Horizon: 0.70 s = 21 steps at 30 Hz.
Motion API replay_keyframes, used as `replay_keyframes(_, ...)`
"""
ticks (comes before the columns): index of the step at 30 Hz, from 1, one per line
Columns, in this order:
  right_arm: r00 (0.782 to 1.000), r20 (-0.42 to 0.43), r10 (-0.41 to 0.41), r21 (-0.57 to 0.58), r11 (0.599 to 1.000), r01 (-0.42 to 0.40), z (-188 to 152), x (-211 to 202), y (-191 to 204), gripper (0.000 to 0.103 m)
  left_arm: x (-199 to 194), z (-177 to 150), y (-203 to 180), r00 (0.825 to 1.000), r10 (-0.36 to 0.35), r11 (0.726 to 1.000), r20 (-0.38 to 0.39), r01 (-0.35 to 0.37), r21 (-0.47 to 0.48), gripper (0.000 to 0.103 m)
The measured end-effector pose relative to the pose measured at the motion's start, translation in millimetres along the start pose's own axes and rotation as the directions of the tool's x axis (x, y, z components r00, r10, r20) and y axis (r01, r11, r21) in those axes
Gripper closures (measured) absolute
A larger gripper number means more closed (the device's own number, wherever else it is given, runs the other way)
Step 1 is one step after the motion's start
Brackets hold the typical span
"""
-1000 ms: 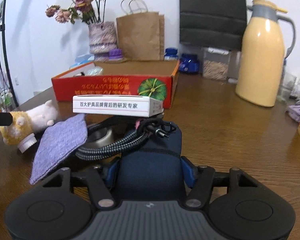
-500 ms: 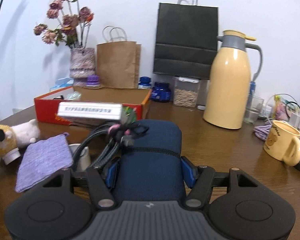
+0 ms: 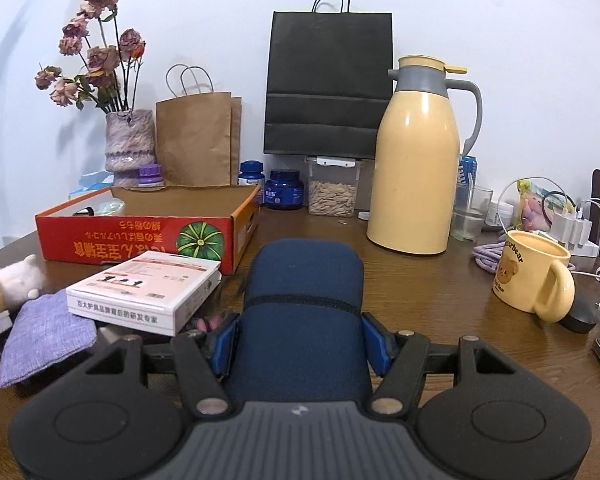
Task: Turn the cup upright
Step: 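Close the left tool on the yellow plush toy while the right tool lifts the pouch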
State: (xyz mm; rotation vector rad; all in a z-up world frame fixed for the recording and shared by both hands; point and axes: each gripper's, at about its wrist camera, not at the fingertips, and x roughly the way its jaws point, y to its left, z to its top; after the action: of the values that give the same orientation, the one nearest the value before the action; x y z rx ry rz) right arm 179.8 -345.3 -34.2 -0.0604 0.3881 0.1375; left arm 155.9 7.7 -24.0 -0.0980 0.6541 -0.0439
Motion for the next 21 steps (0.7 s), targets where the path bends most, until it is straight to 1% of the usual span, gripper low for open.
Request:
replay_keyframes(6,1.0,0.007,0.001,-0.028,1.0,-0.001,-0.5,-1.8,6.1,0.041,13.0,-3.3,6.9,1.0,-0.015,0.999,-0.017,0.015,-0.032,0.0)
replay_keyframes(9,1.0,0.009,0.001,-0.036,0.999,-0.001,-0.3,-2.4,7.6,0.041,15.5,-6.0,9.4,1.0,-0.02,0.999,-0.008,0.019,-0.045,0.0)
replay_keyframes(15,1.0,0.015,0.0,-0.057,0.998,0.001,0.3,-4.1,11.0,0.041,15.1,-8.4,11.0,0.999,-0.034,0.999,0.008,0.034,-0.039,0.006)
replay_keyframes(21,1.0,0.022,-0.008,-0.06,0.998,0.009,0.3,-5.2,11.1,0.041,10.1,-11.5,11.5,0.999,-0.043,0.999,0.029,0.044,-0.023,0.009)
